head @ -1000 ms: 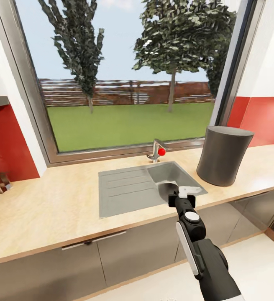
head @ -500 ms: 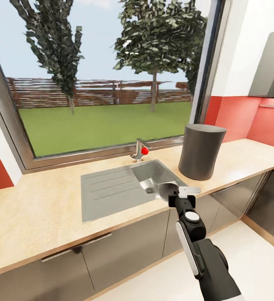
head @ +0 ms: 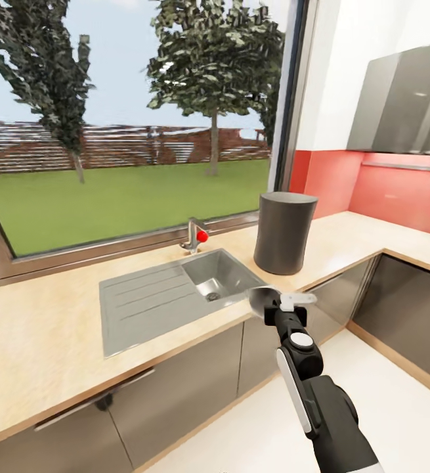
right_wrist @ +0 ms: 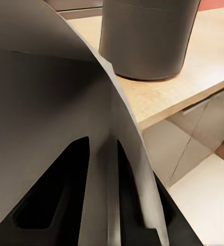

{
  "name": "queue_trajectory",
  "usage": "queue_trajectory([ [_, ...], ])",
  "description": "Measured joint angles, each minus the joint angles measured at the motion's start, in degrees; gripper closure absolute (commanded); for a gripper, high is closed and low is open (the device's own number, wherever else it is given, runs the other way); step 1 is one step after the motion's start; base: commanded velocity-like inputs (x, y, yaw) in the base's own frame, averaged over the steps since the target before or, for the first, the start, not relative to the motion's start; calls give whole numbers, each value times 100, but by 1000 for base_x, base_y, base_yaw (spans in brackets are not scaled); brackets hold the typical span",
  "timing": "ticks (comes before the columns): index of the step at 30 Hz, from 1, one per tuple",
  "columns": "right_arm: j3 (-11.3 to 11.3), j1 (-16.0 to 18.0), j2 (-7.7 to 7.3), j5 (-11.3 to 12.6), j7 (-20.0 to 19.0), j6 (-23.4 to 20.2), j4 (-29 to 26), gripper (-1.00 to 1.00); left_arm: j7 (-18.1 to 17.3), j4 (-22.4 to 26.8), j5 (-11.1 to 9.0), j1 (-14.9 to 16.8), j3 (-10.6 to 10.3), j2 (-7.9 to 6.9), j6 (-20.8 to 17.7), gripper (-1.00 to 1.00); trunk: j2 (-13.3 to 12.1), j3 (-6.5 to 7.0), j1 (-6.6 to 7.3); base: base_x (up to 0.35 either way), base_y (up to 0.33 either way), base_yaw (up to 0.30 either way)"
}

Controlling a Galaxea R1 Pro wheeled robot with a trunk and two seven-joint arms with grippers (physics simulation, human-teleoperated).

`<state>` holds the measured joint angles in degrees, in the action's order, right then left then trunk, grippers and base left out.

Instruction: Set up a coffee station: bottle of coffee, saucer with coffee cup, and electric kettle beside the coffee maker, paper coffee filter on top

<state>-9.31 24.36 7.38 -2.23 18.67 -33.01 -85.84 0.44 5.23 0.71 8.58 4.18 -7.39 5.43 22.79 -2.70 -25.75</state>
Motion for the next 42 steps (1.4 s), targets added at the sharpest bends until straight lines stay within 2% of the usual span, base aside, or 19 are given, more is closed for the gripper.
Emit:
queue_trajectory([
  [42, 0, 0, 0, 0, 0, 0, 0, 100, -1, 0, 0, 0, 0, 0, 0, -100, 0, 0, 0, -1, 0, -268],
])
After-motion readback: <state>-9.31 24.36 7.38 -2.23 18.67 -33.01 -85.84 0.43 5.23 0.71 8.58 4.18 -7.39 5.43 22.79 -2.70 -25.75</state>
